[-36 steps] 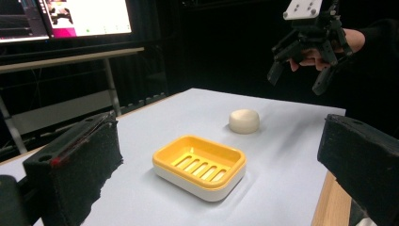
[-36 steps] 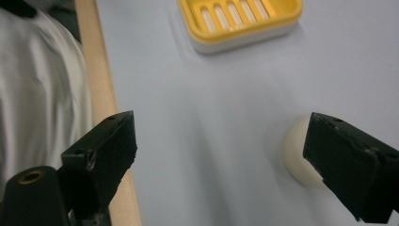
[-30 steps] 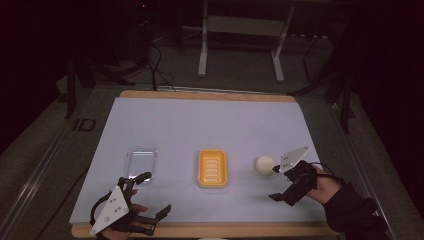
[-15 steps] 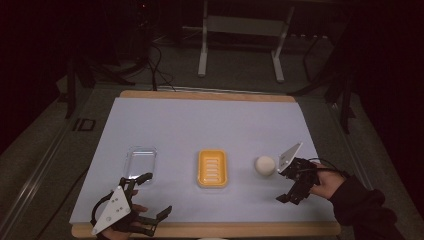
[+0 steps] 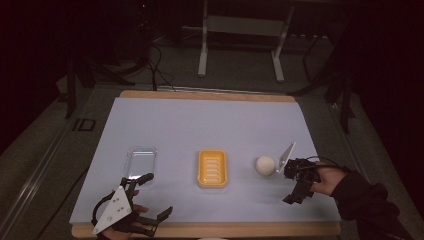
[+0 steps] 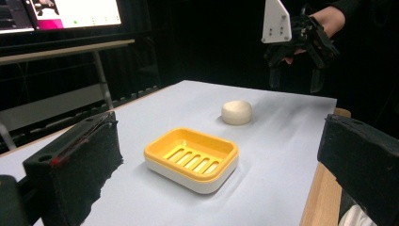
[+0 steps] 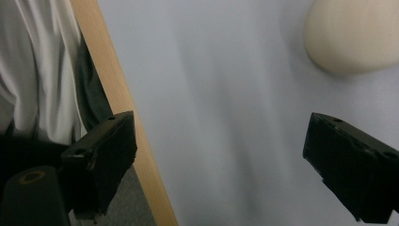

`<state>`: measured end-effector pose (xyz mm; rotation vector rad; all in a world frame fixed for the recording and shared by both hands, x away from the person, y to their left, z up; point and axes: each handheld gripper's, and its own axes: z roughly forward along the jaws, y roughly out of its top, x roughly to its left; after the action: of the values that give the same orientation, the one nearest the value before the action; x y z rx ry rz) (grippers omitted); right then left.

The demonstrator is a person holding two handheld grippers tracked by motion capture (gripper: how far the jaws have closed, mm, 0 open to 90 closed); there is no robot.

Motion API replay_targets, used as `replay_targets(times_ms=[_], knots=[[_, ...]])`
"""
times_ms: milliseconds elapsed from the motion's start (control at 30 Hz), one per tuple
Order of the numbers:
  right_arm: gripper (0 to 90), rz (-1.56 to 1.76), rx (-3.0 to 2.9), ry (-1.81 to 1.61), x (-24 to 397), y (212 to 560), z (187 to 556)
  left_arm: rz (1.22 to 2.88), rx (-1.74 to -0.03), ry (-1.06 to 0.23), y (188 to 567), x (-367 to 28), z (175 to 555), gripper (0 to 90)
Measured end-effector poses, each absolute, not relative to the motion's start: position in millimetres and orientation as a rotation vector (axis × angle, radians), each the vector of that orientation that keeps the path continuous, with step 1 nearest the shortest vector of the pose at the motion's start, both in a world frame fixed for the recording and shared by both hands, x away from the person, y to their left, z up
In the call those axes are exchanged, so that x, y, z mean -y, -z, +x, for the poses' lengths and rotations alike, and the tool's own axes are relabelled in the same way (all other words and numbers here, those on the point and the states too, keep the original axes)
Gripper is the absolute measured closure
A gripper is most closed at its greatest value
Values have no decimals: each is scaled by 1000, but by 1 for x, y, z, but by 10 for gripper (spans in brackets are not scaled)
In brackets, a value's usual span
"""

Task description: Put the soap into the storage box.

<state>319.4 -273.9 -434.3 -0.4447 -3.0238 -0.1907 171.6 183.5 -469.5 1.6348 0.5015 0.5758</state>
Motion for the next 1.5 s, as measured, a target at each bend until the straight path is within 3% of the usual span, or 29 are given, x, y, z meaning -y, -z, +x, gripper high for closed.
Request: replay_targets(times_ms=[400, 1500], knots=[[101, -509, 3015, 62, 283, 439, 335, 1636, -500, -564, 470, -183, 172, 1], [127, -375, 3127, 246, 284, 459, 371, 1652, -489, -553, 471, -182, 173, 1]])
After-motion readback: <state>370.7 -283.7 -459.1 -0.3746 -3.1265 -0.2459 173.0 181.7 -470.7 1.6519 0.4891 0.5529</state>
